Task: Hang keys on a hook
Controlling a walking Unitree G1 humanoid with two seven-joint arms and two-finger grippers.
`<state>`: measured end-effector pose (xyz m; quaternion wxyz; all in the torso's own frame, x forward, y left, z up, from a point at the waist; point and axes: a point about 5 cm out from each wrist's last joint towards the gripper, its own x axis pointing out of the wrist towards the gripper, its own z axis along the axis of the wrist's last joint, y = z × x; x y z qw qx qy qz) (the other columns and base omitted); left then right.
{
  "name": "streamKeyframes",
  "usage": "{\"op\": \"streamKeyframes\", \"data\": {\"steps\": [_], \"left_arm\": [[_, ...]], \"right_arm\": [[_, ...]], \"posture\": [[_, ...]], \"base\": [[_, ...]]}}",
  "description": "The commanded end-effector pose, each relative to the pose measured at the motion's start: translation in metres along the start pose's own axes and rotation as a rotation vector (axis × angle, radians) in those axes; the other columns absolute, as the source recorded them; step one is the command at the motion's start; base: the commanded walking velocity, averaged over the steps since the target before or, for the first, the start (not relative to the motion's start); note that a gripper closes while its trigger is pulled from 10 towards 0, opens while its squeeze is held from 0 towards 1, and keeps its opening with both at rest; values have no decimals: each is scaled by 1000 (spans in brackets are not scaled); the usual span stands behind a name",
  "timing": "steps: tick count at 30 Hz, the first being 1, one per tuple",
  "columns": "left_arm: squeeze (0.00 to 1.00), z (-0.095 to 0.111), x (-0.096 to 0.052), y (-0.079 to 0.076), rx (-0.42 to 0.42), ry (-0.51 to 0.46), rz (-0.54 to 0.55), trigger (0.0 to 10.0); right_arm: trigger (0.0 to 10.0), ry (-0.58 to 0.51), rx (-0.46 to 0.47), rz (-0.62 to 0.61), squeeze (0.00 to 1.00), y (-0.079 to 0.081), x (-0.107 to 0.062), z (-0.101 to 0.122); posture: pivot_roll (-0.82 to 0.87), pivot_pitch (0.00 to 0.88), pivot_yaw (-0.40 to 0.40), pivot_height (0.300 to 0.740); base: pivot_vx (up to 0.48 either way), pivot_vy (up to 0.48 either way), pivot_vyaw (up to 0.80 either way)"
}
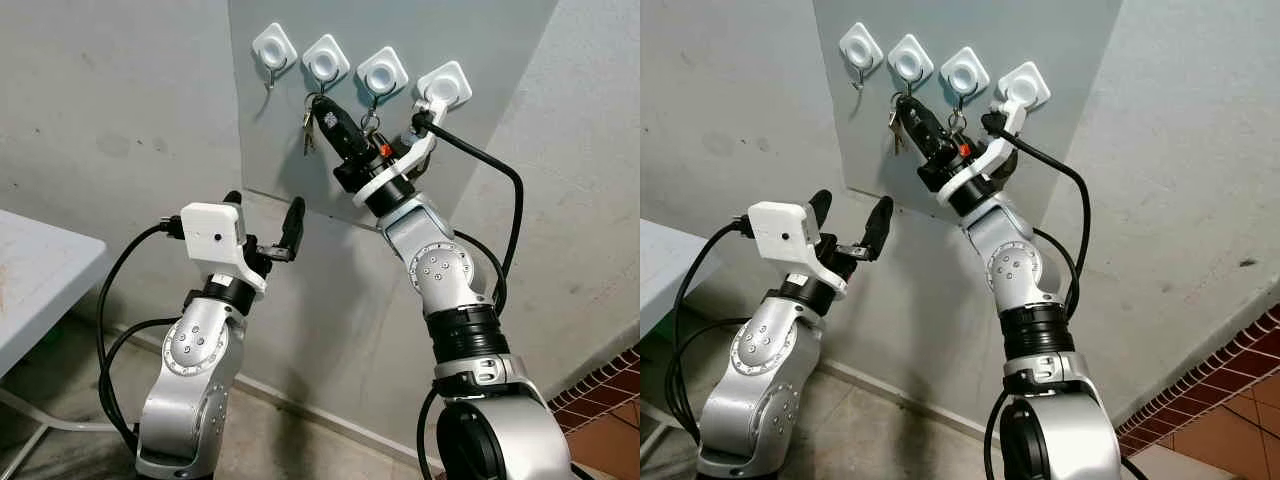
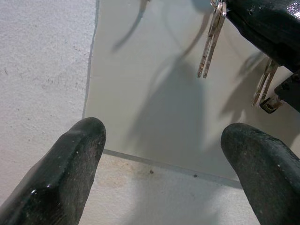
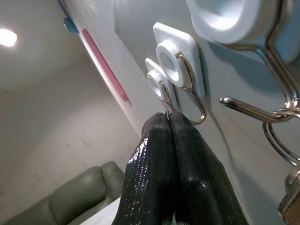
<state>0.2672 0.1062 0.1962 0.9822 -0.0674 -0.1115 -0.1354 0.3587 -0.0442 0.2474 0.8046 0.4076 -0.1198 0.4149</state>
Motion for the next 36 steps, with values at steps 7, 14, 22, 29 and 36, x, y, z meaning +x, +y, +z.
{"op": "streamKeyframes", "data": {"steps": [7, 14, 22, 29, 36], "left_arm": [[0, 4, -2, -3, 0, -7, -9, 10000], [0, 4, -1, -4, -1, -7, -9, 10000], [0, 4, -1, -6, -6, -5, -11, 10000], [0, 4, -1, -6, -5, -6, -13, 10000], [0, 4, -1, -7, -8, -7, -14, 10000]], "right_arm": [[10000, -28, 119, -39, 0, 3, 4, -16], [10000, -39, 155, -56, 0, 4, 3, -14], [10000, -72, 250, -113, 0, 0, -3, -17], [10000, -83, 284, -149, 0, -2, -8, -20], [10000, -81, 304, -168, 0, 1, -14, -24]], "posture": [[102, 40, -80, 740], [101, 36, -84, 740], [99, 32, -85, 740], [100, 24, -86, 740], [97, 21, -88, 740]], "base": [[0, 0, 0], [0, 0, 0], [0, 0, 0], [0, 0, 0], [0, 0, 0]]}}
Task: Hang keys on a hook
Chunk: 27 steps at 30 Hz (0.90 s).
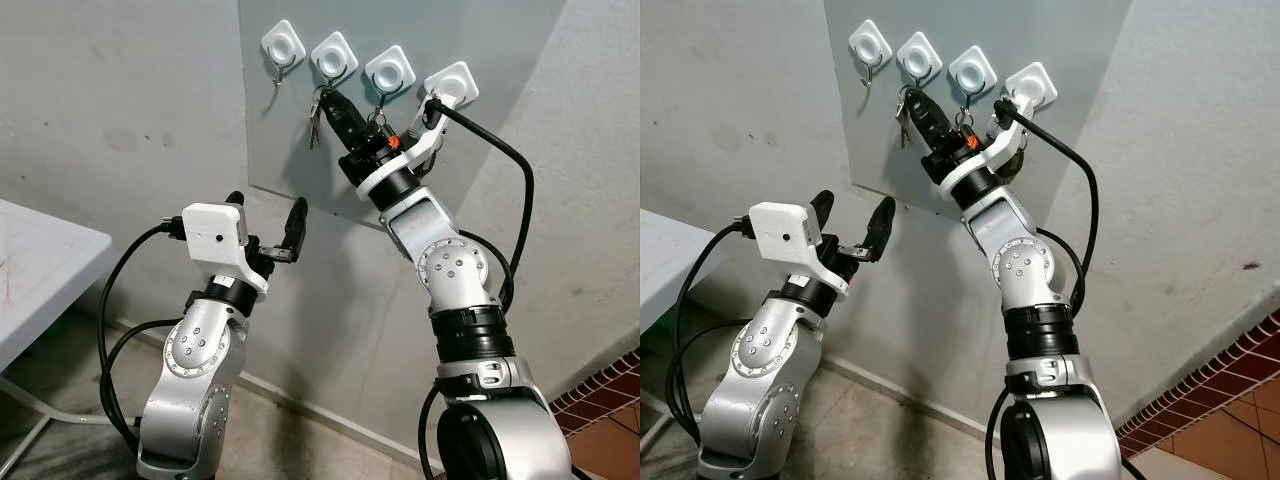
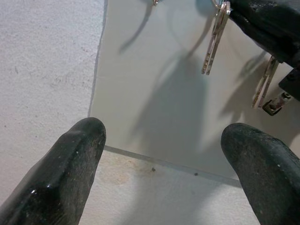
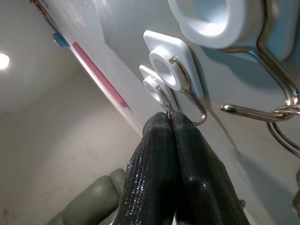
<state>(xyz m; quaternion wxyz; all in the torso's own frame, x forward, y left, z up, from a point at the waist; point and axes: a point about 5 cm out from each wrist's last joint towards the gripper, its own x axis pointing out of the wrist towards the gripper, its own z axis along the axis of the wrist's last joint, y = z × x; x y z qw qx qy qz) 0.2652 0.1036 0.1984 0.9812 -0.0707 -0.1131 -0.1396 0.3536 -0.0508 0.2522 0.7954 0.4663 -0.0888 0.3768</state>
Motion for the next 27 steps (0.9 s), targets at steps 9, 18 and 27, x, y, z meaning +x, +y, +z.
{"op": "streamKeyframes", "data": {"steps": [9, 18, 27], "left_arm": [[0, 2, 0, -4, -2, -5, -7, 10000], [0, 2, -1, -4, -6, -2, -3, 10000], [0, 1, -1, -4, -10, 0, 0, 10000]], "right_arm": [[10000, -19, 208, -86, 0, -1, -18, -39], [10000, -13, 221, -97, 0, 3, -21, -40], [10000, -6, 209, -66, 0, 14, -16, -38]], "posture": [[92, 29, -91, 740], [90, 37, -92, 740], [89, 44, -94, 740]], "base": [[0, 0, 0], [0, 0, 0], [0, 0, 0]]}}
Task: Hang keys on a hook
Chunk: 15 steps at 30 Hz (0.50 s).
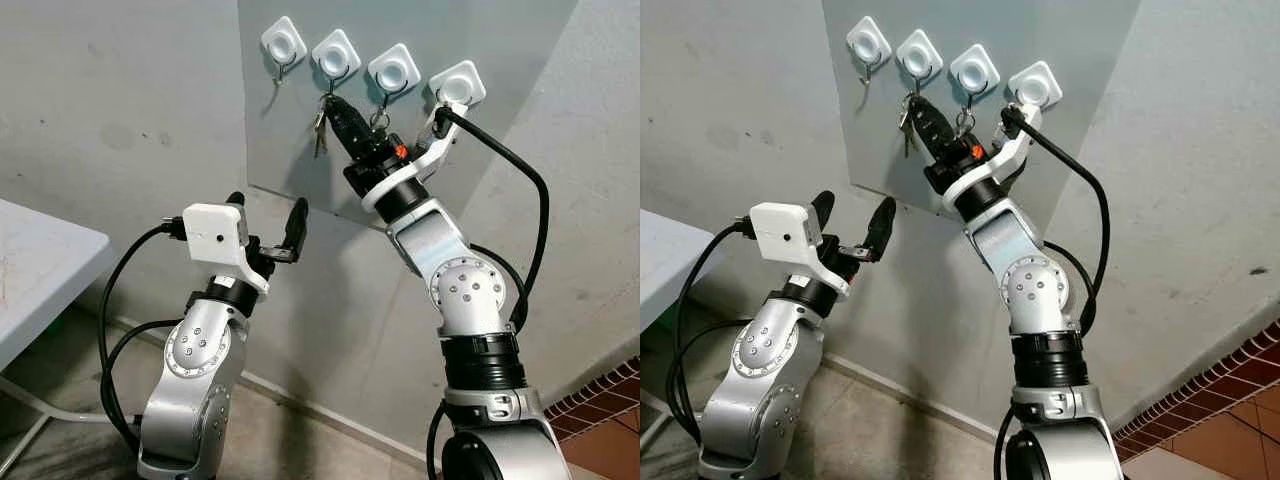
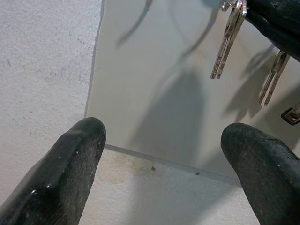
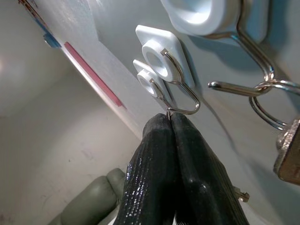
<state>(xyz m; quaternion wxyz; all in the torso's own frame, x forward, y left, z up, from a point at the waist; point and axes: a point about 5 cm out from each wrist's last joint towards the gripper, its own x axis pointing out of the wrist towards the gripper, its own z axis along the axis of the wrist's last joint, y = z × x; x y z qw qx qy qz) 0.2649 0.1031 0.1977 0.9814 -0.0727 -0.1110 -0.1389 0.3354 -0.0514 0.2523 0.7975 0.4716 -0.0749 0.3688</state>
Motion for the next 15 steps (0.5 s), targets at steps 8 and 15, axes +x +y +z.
{"op": "streamKeyframes", "data": {"steps": [8, 15], "left_arm": [[0, 2, 0, -4, -8, -6, -2, 10000], [0, 2, 0, -4, -9, -7, -4, 10000]], "right_arm": [[10000, -27, 186, 3, 0, 10, 2, -31], [10000, -37, 196, 37, 0, 16, 5, -30]], "posture": [[87, 44, -93, 740], [85, 45, -90, 740]], "base": [[0, 0, 0], [0, 0, 0]]}}
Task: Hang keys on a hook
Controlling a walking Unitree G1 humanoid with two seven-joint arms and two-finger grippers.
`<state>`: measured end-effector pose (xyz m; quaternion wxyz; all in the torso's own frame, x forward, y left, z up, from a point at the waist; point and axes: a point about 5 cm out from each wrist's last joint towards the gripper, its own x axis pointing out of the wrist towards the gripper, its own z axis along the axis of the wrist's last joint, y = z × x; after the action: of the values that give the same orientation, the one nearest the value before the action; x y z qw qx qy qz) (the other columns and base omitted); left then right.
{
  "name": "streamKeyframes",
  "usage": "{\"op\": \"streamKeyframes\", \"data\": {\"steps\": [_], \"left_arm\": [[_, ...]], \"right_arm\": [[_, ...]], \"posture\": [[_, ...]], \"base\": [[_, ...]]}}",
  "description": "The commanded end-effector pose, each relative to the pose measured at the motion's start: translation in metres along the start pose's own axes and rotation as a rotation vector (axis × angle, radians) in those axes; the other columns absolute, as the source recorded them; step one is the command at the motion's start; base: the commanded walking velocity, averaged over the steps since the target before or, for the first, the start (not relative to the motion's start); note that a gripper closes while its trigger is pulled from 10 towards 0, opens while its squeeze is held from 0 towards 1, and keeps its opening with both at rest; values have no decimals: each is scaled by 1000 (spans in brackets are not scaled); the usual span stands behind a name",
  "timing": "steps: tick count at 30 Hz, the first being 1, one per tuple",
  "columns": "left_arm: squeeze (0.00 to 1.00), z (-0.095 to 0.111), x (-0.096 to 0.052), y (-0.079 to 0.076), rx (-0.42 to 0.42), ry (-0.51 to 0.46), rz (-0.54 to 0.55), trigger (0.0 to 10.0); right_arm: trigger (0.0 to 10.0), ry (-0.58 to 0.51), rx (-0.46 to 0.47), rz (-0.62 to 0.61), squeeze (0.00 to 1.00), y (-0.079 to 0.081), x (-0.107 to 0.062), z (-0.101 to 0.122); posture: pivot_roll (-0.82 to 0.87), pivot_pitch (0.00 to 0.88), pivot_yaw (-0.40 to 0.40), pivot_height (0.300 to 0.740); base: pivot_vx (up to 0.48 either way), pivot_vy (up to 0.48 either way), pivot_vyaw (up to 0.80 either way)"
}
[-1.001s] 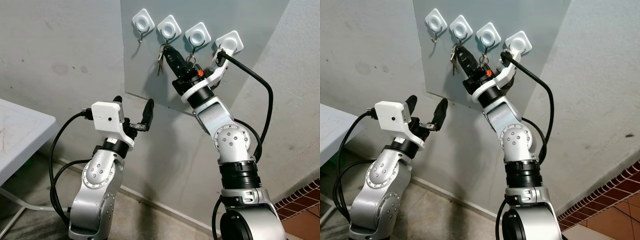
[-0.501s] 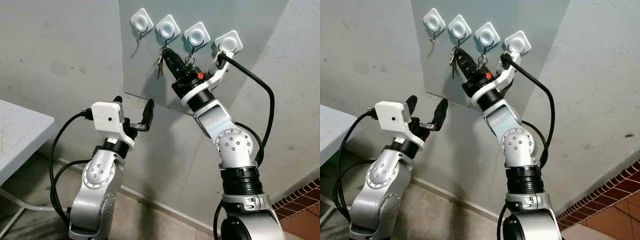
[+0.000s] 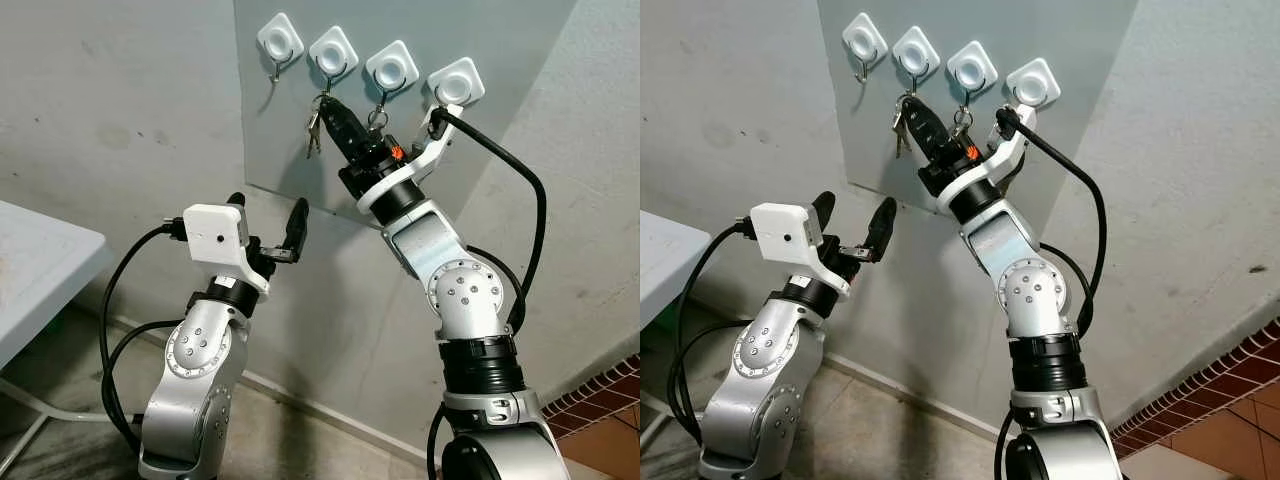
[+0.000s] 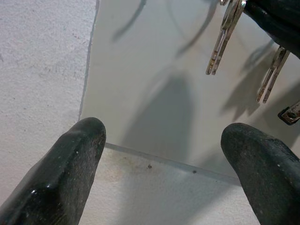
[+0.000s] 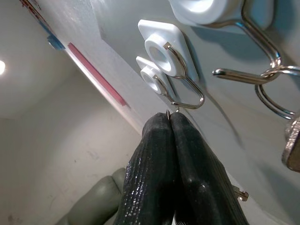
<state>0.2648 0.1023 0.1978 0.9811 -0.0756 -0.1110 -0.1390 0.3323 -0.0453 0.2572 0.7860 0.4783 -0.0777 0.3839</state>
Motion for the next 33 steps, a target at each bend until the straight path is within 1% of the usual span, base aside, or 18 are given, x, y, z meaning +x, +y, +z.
{"op": "streamKeyframes", "data": {"steps": [1, 17, 22, 23, 26, 29, 33], "left_arm": [[0, 2, 0, -4, -3, -6, -5, 10000], [0, 3, 1, -4, -4, -6, -8, 10000], [0, 3, 1, -4, -5, -7, -9, 10000], [0, 3, 1, -5, -4, -8, -9, 10000], [0, 3, 1, -4, -5, -8, -7, 10000], [0, 3, 1, -5, -6, -9, -6, 10000], [0, 3, 1, -5, -7, -8, -5, 10000]], "right_arm": [[10000, -50, 162, 16, 0, 9, 3, -26], [10000, -70, 165, 26, 0, 15, 13, -23], [10000, -67, 161, 58, 0, 19, 15, -22], [10000, -60, 160, 88, 0, 22, 16, -22], [10000, -47, 162, 118, 0, 25, 15, -23], [10000, -47, 159, 78, 0, 22, 16, -24], [10000, -50, 158, 62, 0, 21, 18, -23]], "posture": [[85, 45, -90, 740], [83, 45, -88, 740], [82, 46, -88, 740], [83, 46, -90, 740], [83, 46, -90, 740], [85, 45, -92, 740], [85, 42, -93, 740]], "base": [[0, 0, 0], [0, 0, 0], [0, 0, 0], [0, 0, 0], [0, 0, 0], [0, 0, 0], [0, 0, 0]]}}
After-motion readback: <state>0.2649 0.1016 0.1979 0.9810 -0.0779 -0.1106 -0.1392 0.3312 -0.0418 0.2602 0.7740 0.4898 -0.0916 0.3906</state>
